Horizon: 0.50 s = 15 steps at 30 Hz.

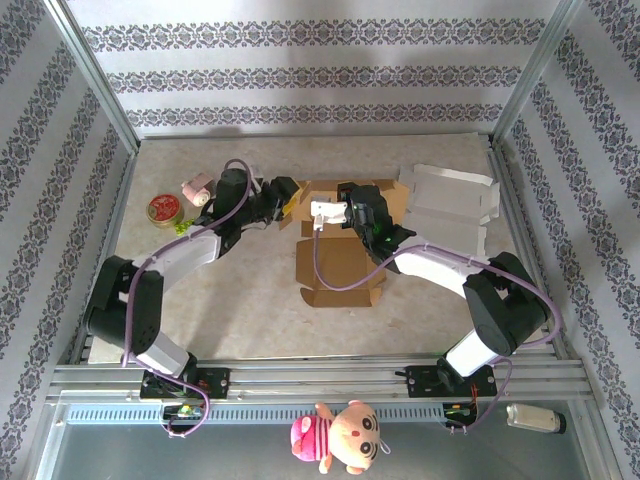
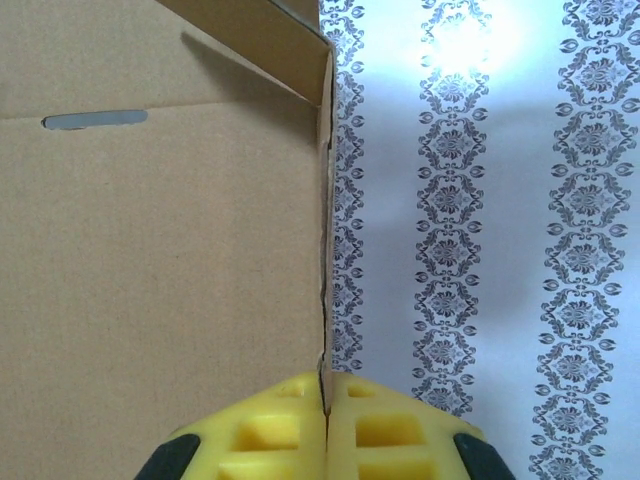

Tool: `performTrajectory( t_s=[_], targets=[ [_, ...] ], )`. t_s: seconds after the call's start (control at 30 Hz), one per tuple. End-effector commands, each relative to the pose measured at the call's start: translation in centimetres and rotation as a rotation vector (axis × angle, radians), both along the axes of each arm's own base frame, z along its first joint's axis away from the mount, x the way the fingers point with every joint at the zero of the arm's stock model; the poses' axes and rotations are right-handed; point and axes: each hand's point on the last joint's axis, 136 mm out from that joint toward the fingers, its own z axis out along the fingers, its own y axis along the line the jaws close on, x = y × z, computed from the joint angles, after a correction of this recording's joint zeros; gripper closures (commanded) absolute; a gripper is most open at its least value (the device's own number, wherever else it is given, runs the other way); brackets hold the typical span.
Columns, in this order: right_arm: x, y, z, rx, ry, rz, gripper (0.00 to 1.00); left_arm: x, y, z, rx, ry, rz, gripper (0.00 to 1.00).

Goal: Fold the paper box

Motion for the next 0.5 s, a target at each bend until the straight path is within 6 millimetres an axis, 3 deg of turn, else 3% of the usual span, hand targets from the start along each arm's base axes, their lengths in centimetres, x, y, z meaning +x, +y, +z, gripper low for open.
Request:
performTrajectory(
  t_s=[0.0, 0.2, 0.47],
  targets=[
    [-0.3, 0.4, 1.7, 0.019, -0.062, 0.015, 0.95, 1.2, -2.2, 2.6, -0.080, -0.080, -0.066, 0.53],
    [-0.3, 0.7, 1.7, 0.024, -0.062, 0.020, 0.95, 2.1, -4.1, 1.8, -0.106, -0.080, -0.092, 0.54],
    [-0.7, 0.7, 0.5, 0.022, -0.033, 0.025, 0.94, 2.6, -5.2, 0.2, -0.082, -0.067, -0.115, 0.69]
  ],
)
